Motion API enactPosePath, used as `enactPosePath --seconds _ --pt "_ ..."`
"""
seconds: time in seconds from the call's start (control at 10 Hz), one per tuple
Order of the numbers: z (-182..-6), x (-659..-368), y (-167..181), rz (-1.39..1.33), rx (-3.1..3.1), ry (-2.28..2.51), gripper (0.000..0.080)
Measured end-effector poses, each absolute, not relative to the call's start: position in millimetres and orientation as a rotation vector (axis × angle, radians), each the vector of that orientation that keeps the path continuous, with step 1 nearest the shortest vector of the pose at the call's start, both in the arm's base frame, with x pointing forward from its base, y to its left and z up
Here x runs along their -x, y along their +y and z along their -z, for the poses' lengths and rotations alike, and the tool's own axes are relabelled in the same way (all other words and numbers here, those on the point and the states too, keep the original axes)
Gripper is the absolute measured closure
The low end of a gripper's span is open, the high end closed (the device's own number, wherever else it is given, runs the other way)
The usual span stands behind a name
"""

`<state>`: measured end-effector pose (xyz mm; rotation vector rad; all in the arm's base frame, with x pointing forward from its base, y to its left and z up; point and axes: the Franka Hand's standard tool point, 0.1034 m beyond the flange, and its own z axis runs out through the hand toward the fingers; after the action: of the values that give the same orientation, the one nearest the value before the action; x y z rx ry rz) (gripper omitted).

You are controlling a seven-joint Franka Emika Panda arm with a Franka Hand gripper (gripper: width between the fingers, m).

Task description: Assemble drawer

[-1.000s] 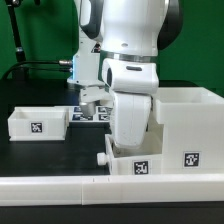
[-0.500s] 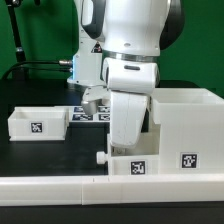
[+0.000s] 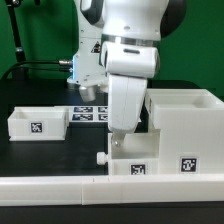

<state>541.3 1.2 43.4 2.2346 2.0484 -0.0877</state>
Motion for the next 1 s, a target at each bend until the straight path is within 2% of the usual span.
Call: enactPosePath --seconds 0.1,0.2,0.4,0.5,0.8,1.0 --pt "-50.4 -542.3 -2.9 0.102 -2.223 2.061 0.0203" --pt "-61.2 -542.2 -12.0 0.128 -2.208 2.079 0.0159" --pt "-78.2 -545.4 -37.8 0.163 -2.159 2.130 0.0151" --pt "-79.2 -545.9 -52.5 0.168 -2.149 2.141 0.0151" --pt "-74.7 -543.7 -54.1 0.170 -2.155 2.145 0.0150" --pt "-54.1 -539.7 -64.6 0.134 -2.136 2.239 0.0150"
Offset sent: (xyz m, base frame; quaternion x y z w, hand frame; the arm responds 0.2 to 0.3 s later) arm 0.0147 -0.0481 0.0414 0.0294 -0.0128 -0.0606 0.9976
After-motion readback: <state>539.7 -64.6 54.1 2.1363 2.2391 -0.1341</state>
